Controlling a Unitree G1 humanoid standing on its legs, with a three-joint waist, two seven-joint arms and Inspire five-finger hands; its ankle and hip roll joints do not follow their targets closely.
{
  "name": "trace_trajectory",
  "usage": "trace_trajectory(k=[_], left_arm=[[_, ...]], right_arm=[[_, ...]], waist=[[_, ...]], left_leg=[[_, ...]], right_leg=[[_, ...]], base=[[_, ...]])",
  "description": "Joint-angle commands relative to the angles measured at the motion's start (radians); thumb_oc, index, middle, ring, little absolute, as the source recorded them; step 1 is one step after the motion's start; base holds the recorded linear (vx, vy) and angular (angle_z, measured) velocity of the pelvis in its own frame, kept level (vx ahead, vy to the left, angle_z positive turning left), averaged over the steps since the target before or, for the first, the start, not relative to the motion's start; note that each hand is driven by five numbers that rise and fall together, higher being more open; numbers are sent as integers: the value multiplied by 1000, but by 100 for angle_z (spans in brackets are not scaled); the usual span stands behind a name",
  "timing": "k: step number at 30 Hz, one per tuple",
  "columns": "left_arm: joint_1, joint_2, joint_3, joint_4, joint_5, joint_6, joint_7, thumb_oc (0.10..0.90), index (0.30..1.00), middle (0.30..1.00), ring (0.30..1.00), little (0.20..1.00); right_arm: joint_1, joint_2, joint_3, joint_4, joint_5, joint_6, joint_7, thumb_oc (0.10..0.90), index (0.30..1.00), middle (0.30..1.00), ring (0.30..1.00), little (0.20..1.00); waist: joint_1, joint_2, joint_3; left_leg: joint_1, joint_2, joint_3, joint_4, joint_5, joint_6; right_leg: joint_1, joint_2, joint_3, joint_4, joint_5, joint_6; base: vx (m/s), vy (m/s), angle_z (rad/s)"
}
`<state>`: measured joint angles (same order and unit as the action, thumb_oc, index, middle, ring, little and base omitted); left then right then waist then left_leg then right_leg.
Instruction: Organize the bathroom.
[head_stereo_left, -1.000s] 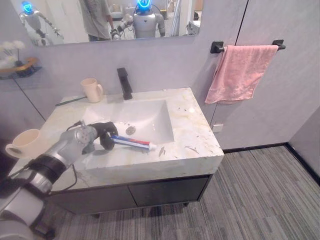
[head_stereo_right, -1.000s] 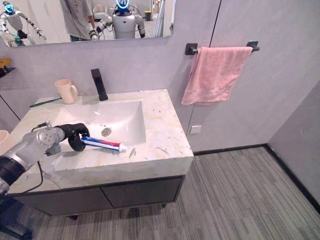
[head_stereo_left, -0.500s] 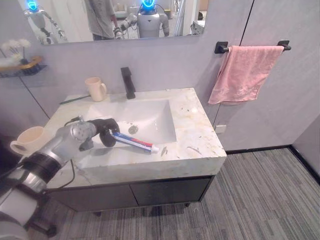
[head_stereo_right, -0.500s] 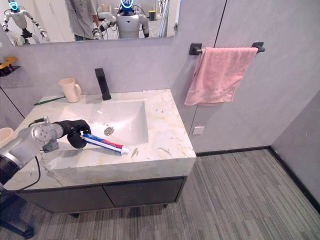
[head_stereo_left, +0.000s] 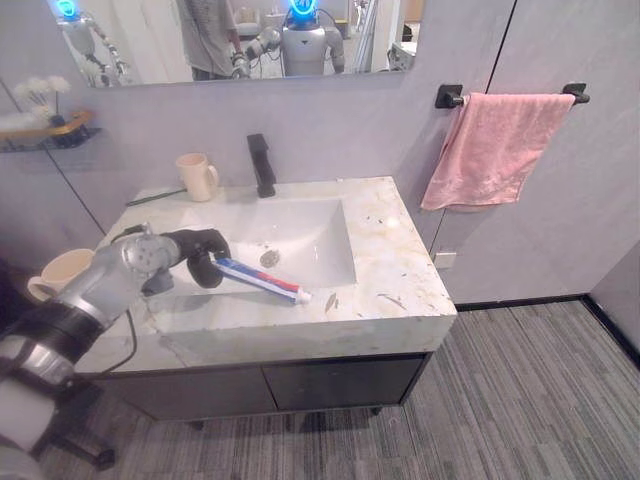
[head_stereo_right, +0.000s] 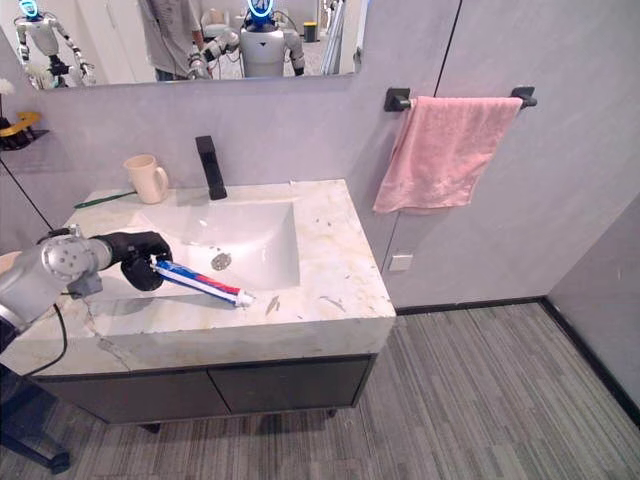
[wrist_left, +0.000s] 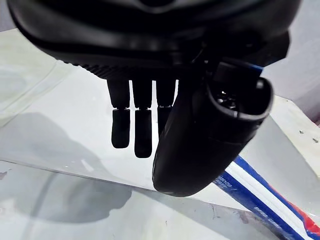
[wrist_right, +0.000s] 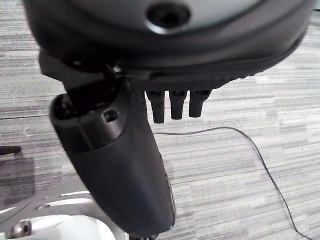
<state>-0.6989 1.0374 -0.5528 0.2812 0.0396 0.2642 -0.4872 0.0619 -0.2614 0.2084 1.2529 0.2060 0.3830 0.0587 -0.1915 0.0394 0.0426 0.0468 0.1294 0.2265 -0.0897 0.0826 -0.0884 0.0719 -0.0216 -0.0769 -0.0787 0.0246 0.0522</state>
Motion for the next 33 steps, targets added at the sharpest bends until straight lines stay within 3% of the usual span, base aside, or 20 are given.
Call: trace_trajectory(k=[1, 11, 33], left_arm=[[-192, 87, 175, -21, -45, -18, 37, 400, 300, 300, 300, 300], [-204, 102, 191, -61, -52, 6, 1, 400, 300, 300, 300, 300], [-210, 125, 192, -52, -54, -20, -27, 400, 300, 300, 300, 300]], right_arm=[[-3, -19, 23, 53, 21, 19, -11, 800, 900, 900, 900, 900], [-3, -22, 20, 54, 25, 18, -11, 800, 900, 900, 900, 900], [-11, -33, 1, 55, 51, 10, -19, 800, 900, 900, 900, 900]], waist=[[8, 23, -38], [11, 24, -37], [15, 22, -38]], left_leg=[[14, -2, -13, 13, -59, 28], [18, -2, -14, 9, -58, 26], [24, -7, -11, 9, -59, 29]], right_leg=[[-13, -25, -71, 96, -66, 86], [-13, -26, -73, 94, -64, 89], [-12, -27, -70, 97, -61, 91]], base=[[0, 0, 0], [0, 0, 0], [0, 0, 0]])
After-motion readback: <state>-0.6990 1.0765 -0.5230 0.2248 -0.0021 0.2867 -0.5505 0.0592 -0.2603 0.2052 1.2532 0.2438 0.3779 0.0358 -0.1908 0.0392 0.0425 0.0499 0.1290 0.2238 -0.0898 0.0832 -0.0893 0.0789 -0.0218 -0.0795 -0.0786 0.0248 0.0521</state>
